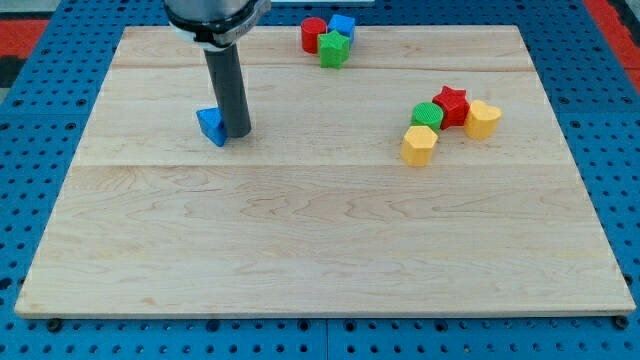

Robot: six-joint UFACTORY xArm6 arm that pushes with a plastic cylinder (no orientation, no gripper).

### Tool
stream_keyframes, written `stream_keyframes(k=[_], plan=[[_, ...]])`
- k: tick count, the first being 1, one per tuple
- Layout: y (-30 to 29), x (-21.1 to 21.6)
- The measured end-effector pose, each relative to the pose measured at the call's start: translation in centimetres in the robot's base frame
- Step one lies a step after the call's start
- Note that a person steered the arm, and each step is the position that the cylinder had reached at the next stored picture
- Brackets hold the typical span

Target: Move the blue cube along with the red circle a bit left

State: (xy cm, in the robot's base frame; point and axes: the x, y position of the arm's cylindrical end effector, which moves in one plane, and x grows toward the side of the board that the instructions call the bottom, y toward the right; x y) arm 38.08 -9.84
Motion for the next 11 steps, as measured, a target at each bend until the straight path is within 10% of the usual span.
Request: stream_keyframes(k=[3, 4, 11], plan=[[21.9, -12.3], [20.9, -18.8], [3.1, -18.9]])
